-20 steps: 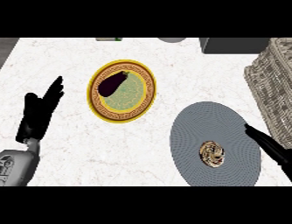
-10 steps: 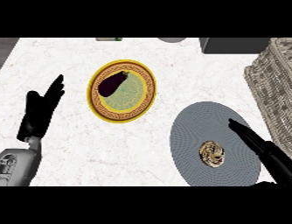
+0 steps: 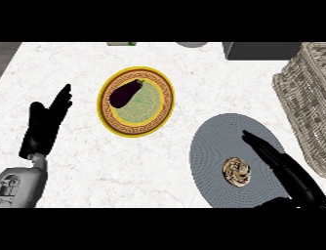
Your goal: Pick the cupcake from the placemat and place it in the basket
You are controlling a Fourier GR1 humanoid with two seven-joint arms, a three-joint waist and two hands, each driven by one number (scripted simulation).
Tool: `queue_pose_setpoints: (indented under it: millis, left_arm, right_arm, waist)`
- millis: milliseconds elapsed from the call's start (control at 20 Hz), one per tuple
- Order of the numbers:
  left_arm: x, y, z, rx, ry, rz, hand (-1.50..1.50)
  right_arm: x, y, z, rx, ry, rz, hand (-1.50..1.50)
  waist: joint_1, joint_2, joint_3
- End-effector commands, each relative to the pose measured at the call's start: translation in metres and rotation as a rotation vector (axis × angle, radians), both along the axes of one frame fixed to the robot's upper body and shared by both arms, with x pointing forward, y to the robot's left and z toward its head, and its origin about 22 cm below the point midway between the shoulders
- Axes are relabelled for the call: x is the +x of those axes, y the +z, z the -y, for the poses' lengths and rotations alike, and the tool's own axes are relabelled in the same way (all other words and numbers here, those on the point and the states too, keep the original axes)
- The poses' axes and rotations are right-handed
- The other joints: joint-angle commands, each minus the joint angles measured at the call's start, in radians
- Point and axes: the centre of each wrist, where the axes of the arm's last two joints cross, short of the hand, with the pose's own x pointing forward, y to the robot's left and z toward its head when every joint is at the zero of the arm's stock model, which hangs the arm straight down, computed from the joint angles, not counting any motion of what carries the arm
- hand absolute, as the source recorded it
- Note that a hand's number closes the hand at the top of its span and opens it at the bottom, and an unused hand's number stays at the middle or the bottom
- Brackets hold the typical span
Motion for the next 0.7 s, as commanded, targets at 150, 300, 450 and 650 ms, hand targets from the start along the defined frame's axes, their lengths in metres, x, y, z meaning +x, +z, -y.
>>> queue_pose_setpoints:
  millis: [150, 300, 450, 650]
  left_arm:
    - [-0.001, 0.001, 0.001, 0.007, -0.029, 0.009, 0.00]
    - [0.005, -0.005, -0.003, 0.002, 0.001, 0.003, 0.00]
    - [-0.011, -0.004, 0.005, 0.000, 0.021, 0.000, 0.00]
    - [-0.003, -0.008, -0.002, -0.005, 0.003, -0.007, 0.00]
  right_arm:
    - [0.017, -0.002, -0.008, -0.034, -0.003, -0.040, -1.50]
    - [0.006, -0.037, -0.022, -0.032, 0.022, -0.061, -1.50]
    - [0.004, -0.031, -0.018, -0.024, 0.007, -0.061, -1.50]
    - [0.023, -0.030, -0.036, -0.030, 0.016, -0.067, -1.50]
  waist:
    - [0.001, 0.000, 0.000]
    - [0.000, 0.001, 0.000]
    - [0.001, 0.000, 0.000]
    - [0.002, 0.000, 0.000]
